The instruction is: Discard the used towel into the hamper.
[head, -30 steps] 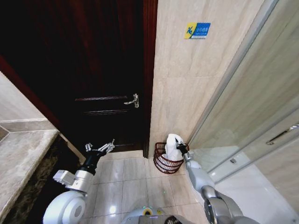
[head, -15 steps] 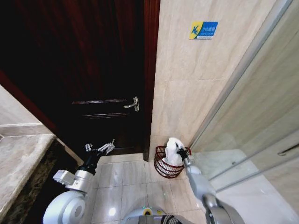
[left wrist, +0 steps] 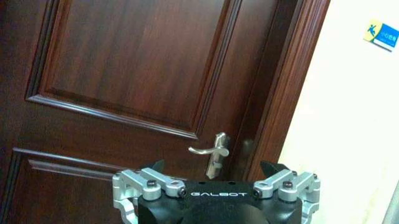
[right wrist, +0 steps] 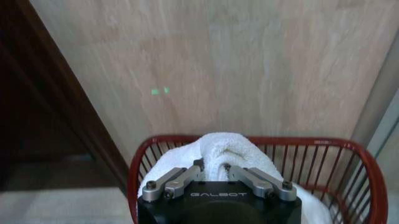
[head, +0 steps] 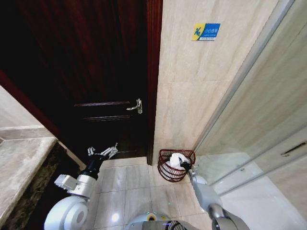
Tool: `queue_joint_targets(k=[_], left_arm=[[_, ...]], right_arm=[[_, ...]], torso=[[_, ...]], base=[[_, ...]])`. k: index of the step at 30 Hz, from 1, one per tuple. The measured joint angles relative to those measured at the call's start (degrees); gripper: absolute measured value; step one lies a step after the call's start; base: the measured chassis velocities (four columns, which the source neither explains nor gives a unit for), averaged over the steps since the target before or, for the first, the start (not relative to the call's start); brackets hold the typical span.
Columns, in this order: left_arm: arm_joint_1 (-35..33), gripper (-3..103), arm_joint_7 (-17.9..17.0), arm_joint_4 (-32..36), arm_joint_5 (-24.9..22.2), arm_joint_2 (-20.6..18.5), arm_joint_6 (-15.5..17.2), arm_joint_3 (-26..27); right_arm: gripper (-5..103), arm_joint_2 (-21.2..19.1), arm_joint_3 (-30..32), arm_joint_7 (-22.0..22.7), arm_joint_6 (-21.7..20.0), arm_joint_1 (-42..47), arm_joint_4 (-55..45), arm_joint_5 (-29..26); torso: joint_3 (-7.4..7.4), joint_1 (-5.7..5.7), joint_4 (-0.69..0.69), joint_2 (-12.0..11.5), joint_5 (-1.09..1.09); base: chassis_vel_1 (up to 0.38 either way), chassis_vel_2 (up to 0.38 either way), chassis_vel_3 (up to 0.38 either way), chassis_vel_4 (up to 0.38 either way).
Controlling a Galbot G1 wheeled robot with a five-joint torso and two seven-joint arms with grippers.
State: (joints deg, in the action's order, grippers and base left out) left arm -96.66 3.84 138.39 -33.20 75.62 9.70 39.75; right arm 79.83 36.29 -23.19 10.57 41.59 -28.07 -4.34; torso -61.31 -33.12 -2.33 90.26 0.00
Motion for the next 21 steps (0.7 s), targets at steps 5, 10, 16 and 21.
queue_joint_targets(k=[5, 10, 16, 21], left_arm=[[0.0, 100, 0.0, 0.0, 0.0, 0.0, 0.0, 0.0], [0.0, 100, 0.0, 0.0, 0.0, 0.0, 0.0, 0.0], [0.0, 100, 0.0, 0.0, 0.0, 0.0, 0.0, 0.0], [0.0, 100, 0.0, 0.0, 0.0, 0.0, 0.0, 0.0]], right_arm=[[9, 0.2, 0.9, 2.4, -4.5, -3.9, 4.2, 4.0], [14, 1.4, 3.4, 5.5, -5.5, -5.9, 5.8, 6.9], [35, -0.1, 1.5, 4.2, -7.7, -4.6, 3.3, 9.3], [51, -1.3, 0.7, 2.0, -9.0, -2.4, 3.4, 11.2]], torso=[[0.00, 0.01, 0.00, 0.0, -0.01], [0.00, 0.00, -0.01, 0.0, 0.01], [0.00, 0.01, 0.00, 0.0, -0.02], [0.00, 0.01, 0.00, 0.0, 0.01]], base=[[0.000, 0.000, 0.000, 0.000], [0.000, 0.000, 0.000, 0.000], [0.000, 0.000, 0.000, 0.000], [0.000, 0.000, 0.000, 0.000]])
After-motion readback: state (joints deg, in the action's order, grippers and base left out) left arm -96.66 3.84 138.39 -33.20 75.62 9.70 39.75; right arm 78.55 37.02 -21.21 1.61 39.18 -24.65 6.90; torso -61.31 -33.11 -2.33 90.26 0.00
